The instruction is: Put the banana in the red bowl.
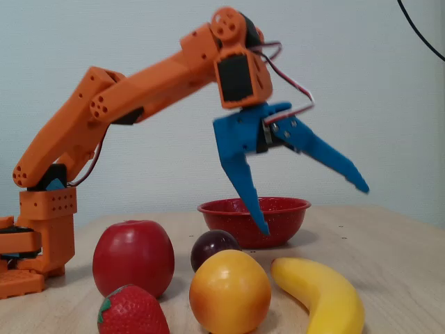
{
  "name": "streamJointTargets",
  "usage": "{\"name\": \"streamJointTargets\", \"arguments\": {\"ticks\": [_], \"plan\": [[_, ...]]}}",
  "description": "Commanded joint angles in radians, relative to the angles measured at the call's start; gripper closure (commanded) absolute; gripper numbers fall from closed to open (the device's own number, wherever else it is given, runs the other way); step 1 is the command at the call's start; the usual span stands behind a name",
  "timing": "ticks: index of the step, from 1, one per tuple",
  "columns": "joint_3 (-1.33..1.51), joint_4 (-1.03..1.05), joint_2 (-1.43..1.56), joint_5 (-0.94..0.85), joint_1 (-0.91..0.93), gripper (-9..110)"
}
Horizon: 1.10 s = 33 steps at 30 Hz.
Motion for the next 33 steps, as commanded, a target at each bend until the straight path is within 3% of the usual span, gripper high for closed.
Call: {"name": "streamJointTargets", "arguments": {"ticks": [1,33], "plan": [[-0.094,0.005,0.052,0.035,-0.041,54],[-0.114,-0.170,-0.166,0.078,-0.064,47]]}}
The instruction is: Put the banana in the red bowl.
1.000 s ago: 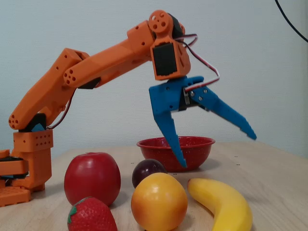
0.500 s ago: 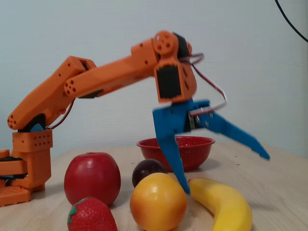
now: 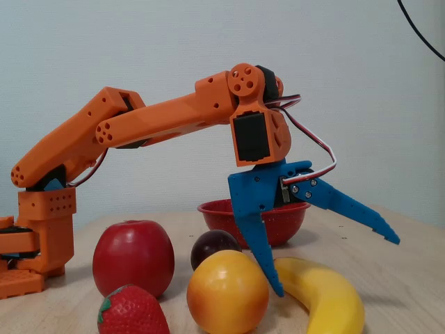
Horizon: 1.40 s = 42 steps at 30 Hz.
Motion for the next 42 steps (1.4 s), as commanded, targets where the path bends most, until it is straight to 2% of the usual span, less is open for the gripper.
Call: {"name": "streamJointTargets", "arguments": {"ticks": [1,14,42], "plan": [[-0.063,-0.032,0.038,0.028,-0.021,47],[0.011,-0.135,0.003,0.038,-0.009,47],[0.041,-0.069,-0.041,0.067,0.041,47]]}}
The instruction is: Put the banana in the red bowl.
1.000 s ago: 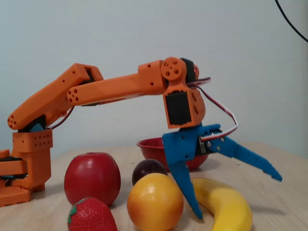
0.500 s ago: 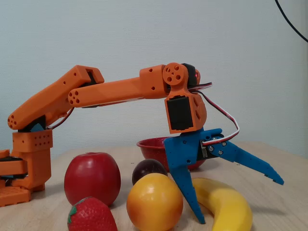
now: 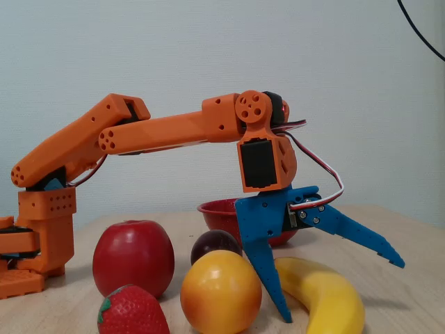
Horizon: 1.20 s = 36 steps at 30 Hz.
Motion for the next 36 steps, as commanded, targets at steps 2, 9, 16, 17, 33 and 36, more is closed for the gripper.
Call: {"name": "streamJointTargets", "arguments": {"ticks": [2,9,16,17,33,36], "plan": [[-0.002,0.014,0.028,0.031,0.037,47],[0.005,0.003,0.020,0.052,0.044,48],[0.008,-0.002,0.015,0.052,0.046,57],[0.008,0.000,0.015,0.051,0.046,58],[0.034,0.049,0.020,0.034,0.049,76],[0.034,0.052,0.020,0.035,0.049,79]]}}
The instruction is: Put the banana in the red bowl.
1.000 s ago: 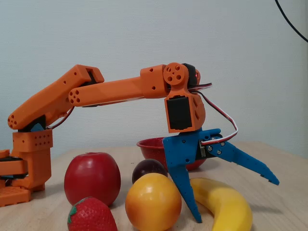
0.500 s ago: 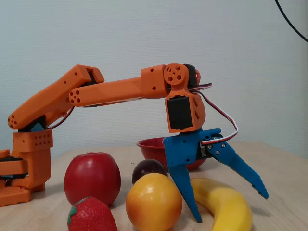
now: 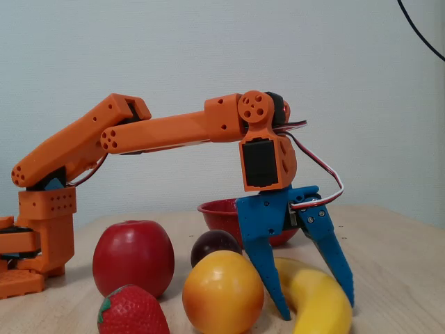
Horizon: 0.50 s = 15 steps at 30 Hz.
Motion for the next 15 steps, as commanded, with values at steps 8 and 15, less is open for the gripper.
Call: {"name": "streamJointTargets", "arguments": {"ticks": [8,15], "plan": [[0.018,0.034,0.034,0.043,0.040,101],[-0.031,0.041,0.060,0.005,0.043,101]]}}
